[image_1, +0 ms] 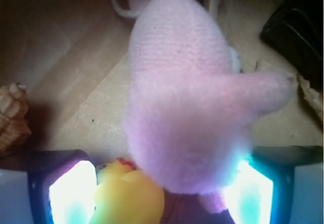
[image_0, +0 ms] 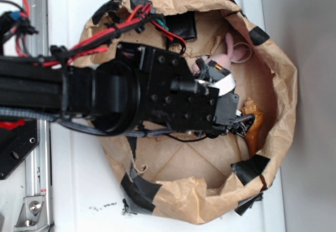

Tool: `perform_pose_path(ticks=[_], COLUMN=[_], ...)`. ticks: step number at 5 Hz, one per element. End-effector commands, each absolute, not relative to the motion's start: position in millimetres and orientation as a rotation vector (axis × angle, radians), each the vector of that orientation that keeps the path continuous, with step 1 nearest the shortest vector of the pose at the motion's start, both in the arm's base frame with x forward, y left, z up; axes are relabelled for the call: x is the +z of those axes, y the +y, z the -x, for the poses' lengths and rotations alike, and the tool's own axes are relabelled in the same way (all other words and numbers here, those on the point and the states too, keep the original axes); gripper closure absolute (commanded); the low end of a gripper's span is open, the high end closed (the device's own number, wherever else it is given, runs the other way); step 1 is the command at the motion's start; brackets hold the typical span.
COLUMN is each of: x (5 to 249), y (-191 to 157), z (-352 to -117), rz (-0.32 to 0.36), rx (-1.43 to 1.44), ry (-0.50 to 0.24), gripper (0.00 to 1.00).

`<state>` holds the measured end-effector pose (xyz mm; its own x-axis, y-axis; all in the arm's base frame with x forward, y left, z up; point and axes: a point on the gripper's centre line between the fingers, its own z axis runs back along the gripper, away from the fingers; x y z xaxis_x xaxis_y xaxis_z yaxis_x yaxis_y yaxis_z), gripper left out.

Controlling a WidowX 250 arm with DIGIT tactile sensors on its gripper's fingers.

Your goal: Grab the yellow duck.

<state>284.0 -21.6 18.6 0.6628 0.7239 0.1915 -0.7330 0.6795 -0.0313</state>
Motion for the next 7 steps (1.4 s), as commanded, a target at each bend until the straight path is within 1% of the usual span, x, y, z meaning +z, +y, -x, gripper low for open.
perform_pose_path(ticks=[1,2,3,4,5,6,7], x=[14,12,12,13,12,21,70], y=[-37,-42,-44,-49,-48,-44,-29], z=[-266,-262,-262,-259,-260,-261,-265], rz=[-0.029,-0.037,-0.019,-0.001,-0.011,-0.010,0.018], rx=[0.728,0.688,0.684,0.693,0.707,0.684,0.435], ry=[-0.101,-0.103,-0.093,-0.089,-0.088,-0.111,-0.221], gripper=[0.00,0.00,0.00,1.00,1.00,1.00,1.00])
